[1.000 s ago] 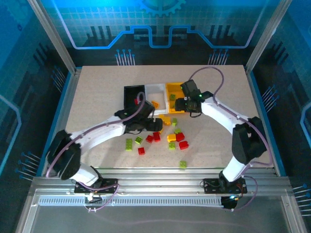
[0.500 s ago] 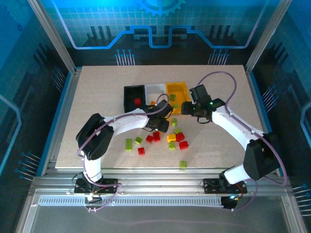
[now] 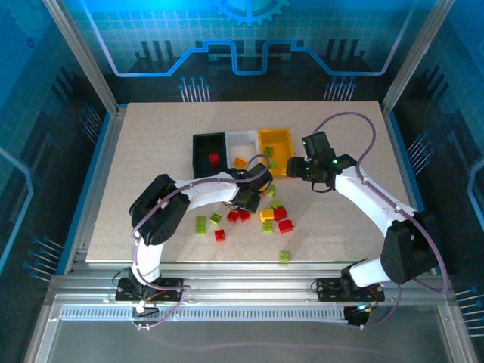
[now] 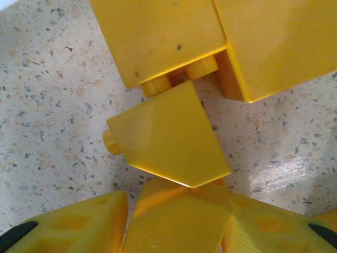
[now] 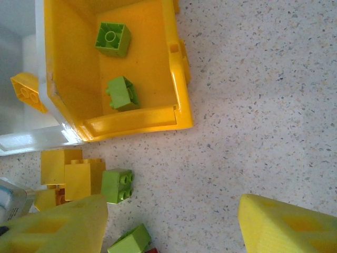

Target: Sort the legos into containers by color

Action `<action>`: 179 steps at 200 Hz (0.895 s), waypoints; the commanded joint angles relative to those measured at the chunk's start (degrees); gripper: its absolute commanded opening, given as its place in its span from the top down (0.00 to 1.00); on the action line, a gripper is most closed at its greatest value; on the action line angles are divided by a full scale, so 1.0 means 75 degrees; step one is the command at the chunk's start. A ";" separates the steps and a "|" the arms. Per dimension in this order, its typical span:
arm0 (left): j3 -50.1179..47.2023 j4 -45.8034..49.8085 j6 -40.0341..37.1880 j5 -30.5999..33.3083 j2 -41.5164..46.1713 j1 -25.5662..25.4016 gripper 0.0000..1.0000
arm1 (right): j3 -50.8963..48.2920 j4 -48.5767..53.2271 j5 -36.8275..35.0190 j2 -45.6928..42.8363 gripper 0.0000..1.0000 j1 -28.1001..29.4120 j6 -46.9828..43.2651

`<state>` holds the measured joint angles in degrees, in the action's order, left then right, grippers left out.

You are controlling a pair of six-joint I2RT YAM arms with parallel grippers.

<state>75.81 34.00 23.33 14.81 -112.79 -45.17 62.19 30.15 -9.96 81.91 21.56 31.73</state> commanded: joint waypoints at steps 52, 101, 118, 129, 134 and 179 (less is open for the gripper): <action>-0.0492 -0.0316 -0.0029 0.0197 0.0774 -0.0043 0.63 | -0.0030 -0.0074 0.0131 -0.0174 0.33 -0.0111 0.0106; -0.0887 -0.0569 0.0331 0.0130 0.2153 0.0085 0.67 | 0.0013 -0.0141 0.0246 -0.0143 0.32 -0.0109 0.0118; -0.0602 -0.0656 0.0421 -0.0039 0.2306 0.0441 0.69 | 0.0020 -0.0130 0.0335 -0.0082 0.33 -0.0111 0.0129; -0.0331 -0.0713 0.0505 -0.0041 0.2253 0.0746 0.69 | -0.0030 -0.0163 0.0372 -0.0081 0.32 -0.0109 0.0150; -0.0209 -0.0743 0.0570 -0.0052 0.2191 0.0903 0.69 | -0.0052 -0.0160 0.0376 -0.0081 0.32 -0.0111 0.0164; 0.1171 -0.0907 0.1074 -0.0196 0.0927 0.1954 0.69 | -0.0142 -0.0067 0.0426 -0.0151 0.32 -0.0098 0.0170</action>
<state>79.40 27.97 28.56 14.04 -100.25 -32.99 61.67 29.52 -7.44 81.87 21.41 32.14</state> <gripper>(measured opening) 0.344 0.676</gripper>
